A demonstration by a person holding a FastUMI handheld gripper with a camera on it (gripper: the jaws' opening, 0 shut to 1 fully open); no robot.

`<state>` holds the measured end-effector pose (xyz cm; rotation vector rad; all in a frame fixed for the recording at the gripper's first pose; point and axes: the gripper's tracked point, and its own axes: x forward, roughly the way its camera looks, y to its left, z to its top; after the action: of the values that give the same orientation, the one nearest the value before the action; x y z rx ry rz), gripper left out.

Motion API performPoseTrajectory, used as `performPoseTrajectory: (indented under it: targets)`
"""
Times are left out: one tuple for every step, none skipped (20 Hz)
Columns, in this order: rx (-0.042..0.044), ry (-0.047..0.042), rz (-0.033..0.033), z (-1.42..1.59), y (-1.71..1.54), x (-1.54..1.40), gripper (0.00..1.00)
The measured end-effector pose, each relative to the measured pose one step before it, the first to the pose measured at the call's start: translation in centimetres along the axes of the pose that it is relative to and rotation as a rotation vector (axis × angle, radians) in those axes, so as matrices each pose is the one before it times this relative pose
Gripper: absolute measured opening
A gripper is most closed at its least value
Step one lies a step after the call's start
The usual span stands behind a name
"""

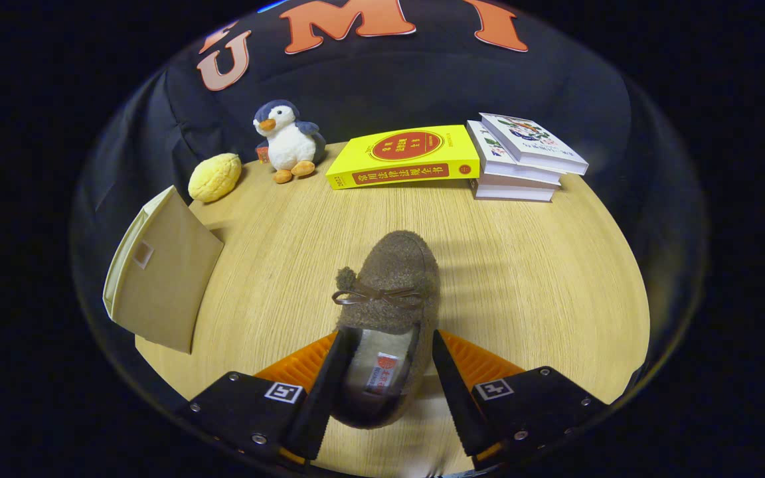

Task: Open the storage box then place both shoes into the box .Put the left shoe in first, then the right shoe, with the right side of both shoes facing outward in a uniform manner.

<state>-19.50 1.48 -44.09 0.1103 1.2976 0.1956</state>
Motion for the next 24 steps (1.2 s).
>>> performPoseTrajectory:
  targets:
    - [-0.01062, -0.00258, -0.01401, -0.084, -0.664, 0.515, 0.78]
    - [-0.00850, -0.00244, -0.01066, -0.014, -0.486, 0.733, 0.74]
    - [-0.00558, -0.00458, -0.01188, 0.040, -0.432, 0.615, 0.72]
    - [-0.00431, -0.00282, -0.01182, -0.034, -0.574, 0.592, 0.65]
    - [0.00201, -0.00399, -0.01569, 0.144, -0.469, 0.412, 0.61]
    - [0.01161, -0.00934, 0.00365, 0.225, -0.040, 0.366, 0.53]
    - [0.02561, -0.00848, 0.01910, 0.197, 0.425, 0.202, 0.48]
    - [0.02948, -0.00705, 0.01645, 0.107, 0.380, 0.165, 0.40]
    - [0.01677, -0.00815, -0.01447, 0.095, -0.280, 0.144, 0.36]
    - [0.00429, -0.00237, -0.01630, -0.014, -0.412, 0.272, 0.27]
    - [0.00563, -0.00286, -0.01268, 0.094, -0.211, 0.083, 0.22]
    - [0.01015, -0.00534, -0.01325, 0.143, -0.250, 0.055, 0.14]
    - [0.01378, -0.00026, -0.00653, 0.076, -0.046, -0.016, 0.11]
    - [0.01493, 0.00551, -0.00297, -0.003, 0.126, 0.023, 0.06]
    - [0.01504, 0.01273, -0.00304, -0.185, -0.017, -0.162, 0.05]
    - [0.01819, 0.01198, 0.00714, -0.054, 0.398, -0.543, 0.04]
    - [0.01710, -0.00239, 0.00326, 0.283, 0.329, -0.536, 0.04]
    - [0.00886, -0.00716, 0.00419, 0.514, 0.452, -0.645, 0.04]
    - [0.00526, -0.01167, -0.00016, 0.572, 0.559, -0.885, 0.04]
    - [0.00338, -0.01258, 0.00424, 0.631, 0.803, -0.954, 0.04]
    - [0.00412, -0.01510, 0.00648, 0.799, 0.836, -0.866, 0.04]
    - [0.00502, -0.01199, 0.01207, 0.736, 0.950, -0.777, 0.04]
    - [0.00438, -0.01230, 0.01203, 0.746, 1.149, -0.835, 0.04]
    - [0.00128, -0.01401, 0.01309, 0.824, 1.148, -0.755, 0.04]
